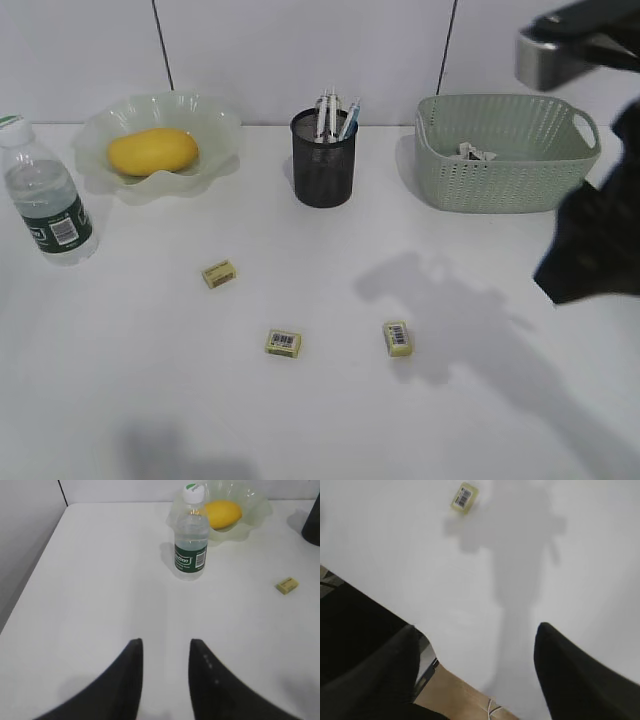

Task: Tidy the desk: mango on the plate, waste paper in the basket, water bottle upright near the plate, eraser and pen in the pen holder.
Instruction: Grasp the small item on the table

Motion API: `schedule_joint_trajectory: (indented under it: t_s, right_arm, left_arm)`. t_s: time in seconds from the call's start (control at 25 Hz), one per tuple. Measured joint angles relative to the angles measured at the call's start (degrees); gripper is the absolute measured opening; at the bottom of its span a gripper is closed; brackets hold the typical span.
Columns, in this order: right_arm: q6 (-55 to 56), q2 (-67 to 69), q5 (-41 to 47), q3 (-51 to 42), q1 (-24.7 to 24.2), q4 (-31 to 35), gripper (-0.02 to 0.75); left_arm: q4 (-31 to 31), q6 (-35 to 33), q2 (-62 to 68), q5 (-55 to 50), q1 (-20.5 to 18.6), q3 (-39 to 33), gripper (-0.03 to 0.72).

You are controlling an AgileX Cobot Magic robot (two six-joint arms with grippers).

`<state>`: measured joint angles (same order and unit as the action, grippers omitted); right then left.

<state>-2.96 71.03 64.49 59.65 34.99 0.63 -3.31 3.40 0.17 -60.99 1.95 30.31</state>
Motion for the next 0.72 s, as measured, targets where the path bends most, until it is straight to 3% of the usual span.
schedule_joint_trajectory:
  t_s: [0.32, 0.72]
  right_arm:
    - [-0.1, -13.4, -2.4, -9.6, 0.0, -1.0, 0.564]
    - [0.1, -32.7, -3.6, -21.0, 0.0, -1.1, 0.564]
  left_arm:
    - [4.6, -1.5, 13.8, 6.7, 0.0, 6.1, 0.397]
    - [23.2, -19.2, 38.2, 11.0, 0.0, 17.9, 0.412]
